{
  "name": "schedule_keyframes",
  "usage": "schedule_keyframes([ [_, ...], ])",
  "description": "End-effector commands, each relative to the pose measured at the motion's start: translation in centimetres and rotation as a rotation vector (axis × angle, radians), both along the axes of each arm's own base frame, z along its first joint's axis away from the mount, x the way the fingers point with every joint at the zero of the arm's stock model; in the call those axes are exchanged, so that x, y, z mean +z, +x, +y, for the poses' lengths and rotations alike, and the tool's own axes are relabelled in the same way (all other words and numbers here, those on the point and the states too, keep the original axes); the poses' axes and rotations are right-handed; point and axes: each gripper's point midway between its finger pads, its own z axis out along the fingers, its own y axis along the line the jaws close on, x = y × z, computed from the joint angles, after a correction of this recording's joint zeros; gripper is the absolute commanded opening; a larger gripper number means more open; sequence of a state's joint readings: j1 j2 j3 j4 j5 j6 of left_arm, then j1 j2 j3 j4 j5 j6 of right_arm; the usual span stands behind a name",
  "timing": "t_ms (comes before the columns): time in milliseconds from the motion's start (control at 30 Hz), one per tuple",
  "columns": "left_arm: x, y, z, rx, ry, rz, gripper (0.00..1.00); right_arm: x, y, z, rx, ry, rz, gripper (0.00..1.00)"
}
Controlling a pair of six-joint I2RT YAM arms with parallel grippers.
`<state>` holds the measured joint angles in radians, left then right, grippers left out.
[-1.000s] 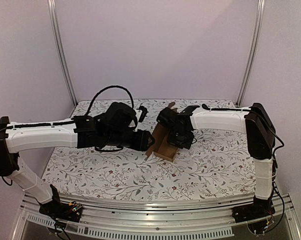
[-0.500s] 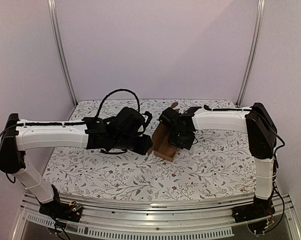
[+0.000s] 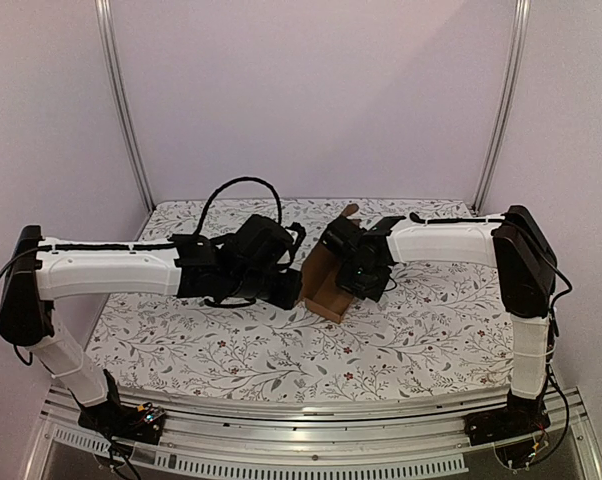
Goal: Fold the paper box
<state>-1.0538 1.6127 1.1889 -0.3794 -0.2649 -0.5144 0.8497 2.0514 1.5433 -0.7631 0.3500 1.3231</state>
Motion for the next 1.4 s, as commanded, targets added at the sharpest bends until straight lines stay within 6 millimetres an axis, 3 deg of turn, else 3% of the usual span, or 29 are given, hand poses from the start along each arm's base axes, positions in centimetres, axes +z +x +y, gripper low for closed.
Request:
schedule_keyframes([
  [0,0.9,0.3,-0.7,-0.009,0.016,-0.046,0.15,-1.2,-0.8,-0.5,0.002,-0.013,0.029,0.0],
  [133,1.1,0.7,-0.6,-0.005,0.031,-0.065,0.21,-1.2,-0.8,-0.5,0.002,-0.009,0.028,0.0],
  [367,1.3,1.0,-1.0,-0.011,0.039,-0.078,0.22,-1.0,-0.8,-0.5,0.003,-0.007,0.025,0.0],
  [500,1.3,1.1,-1.1,-0.016,0.042,-0.082,0.16,-0.9,-0.8,-0.6,0.002,-0.005,0.022,0.0],
  [667,1.4,1.3,-1.6,-0.027,0.046,-0.088,0.01,-1.1,-0.9,-0.4,0.007,0.007,0.028,0.0],
  [933,1.7,1.6,-1.5,-0.032,0.075,-0.114,0.0,-0.9,-0.9,0.3,0.037,0.044,0.026,0.0],
  [1167,2.0,1.7,-0.2,-0.053,0.156,-0.162,0.0,-0.2,-1.6,0.2,0.088,0.073,0.011,0.34],
  [1367,2.6,2.0,0.9,-0.093,0.256,-0.232,0.0,0.4,-2.6,-0.8,0.154,0.057,0.0,0.46],
])
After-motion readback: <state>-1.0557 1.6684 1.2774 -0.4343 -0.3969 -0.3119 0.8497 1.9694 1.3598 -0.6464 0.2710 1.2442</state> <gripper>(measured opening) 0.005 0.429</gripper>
